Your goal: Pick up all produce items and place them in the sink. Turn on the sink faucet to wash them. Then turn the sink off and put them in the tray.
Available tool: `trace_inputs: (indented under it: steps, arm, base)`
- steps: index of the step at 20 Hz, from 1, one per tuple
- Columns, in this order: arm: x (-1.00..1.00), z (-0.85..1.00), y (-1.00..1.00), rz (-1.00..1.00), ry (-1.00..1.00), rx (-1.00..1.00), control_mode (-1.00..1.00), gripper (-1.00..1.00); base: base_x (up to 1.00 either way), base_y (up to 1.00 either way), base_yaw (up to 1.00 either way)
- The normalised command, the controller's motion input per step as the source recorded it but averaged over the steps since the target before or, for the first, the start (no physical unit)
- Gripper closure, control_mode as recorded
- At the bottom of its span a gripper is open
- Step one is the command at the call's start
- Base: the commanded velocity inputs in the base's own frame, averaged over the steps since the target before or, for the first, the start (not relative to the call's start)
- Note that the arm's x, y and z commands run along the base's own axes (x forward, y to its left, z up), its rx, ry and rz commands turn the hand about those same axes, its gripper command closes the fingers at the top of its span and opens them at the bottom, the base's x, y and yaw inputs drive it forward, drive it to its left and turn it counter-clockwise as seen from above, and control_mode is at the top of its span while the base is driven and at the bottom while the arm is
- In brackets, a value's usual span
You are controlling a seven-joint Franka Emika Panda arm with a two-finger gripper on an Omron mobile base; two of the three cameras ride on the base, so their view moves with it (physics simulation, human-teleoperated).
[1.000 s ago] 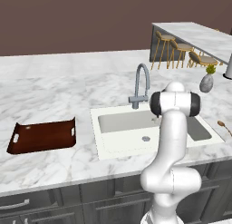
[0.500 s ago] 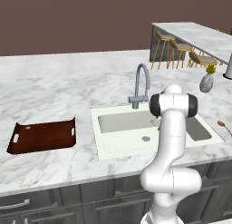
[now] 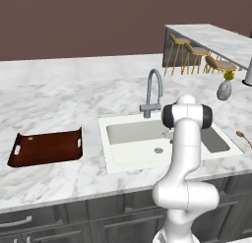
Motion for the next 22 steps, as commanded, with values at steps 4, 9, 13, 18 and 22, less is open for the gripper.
trace_inputs:
  steps: [4, 9, 13, 18, 22]
  arm:
    - [0.05, -0.21, 0.00, 0.00, 0.00, 0.00, -1.00, 1.00]
    - [0.00, -0.19, 0.00, 0.00, 0.00, 0.00, -1.00, 1.00]
    - [0.00, -0.19, 0.00, 0.00, 0.00, 0.00, -1.00, 1.00]
    - [0.00, -0.23, 0.00, 0.00, 0.00, 0.00, -1.00, 1.00]
    - [0.00, -0.25, 0.00, 0.00, 0.01, -0.01, -1.00, -1.00]
  base:
    - [0.00, 0.00, 0.00]
    - [0.00, 0.00, 0.00]
    - [0.00, 0.00, 0.00]
    - [0.00, 0.00, 0.00]
    - [0.00, 0.00, 0.00]
